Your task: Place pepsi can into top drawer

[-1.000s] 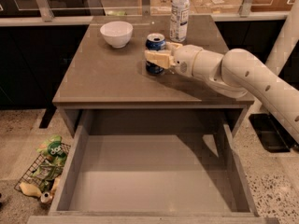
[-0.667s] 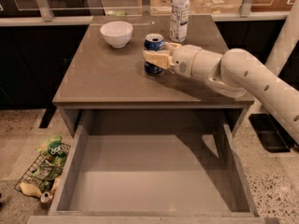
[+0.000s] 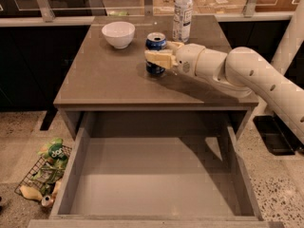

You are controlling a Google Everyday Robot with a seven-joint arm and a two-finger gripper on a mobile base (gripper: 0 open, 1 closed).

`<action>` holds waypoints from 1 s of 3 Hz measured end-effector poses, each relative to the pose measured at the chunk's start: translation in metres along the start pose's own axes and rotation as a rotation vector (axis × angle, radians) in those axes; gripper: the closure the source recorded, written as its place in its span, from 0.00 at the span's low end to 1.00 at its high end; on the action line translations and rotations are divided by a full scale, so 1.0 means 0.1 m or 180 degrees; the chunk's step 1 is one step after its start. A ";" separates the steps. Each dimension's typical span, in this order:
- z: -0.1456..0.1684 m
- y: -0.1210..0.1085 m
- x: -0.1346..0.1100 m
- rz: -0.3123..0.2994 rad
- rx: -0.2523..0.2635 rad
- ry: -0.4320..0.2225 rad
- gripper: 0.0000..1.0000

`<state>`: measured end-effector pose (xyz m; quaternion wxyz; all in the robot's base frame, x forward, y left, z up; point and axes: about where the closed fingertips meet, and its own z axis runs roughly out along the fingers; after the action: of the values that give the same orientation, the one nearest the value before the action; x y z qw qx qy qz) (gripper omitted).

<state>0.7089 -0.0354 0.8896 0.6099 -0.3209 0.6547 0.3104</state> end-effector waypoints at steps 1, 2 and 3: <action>-0.11 0.09 -0.20 -0.0129 -0.0127 -0.0052 1.00; -0.39 0.24 -0.40 -0.0299 -0.0190 -0.0078 1.00; -0.96 0.35 -0.48 -0.0448 -0.0037 0.0122 1.00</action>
Offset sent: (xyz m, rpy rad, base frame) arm -0.0754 -0.0438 0.0670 -0.0673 -0.1415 0.0714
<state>0.6253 -0.0892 0.9442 0.6158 -0.3756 0.6403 0.2643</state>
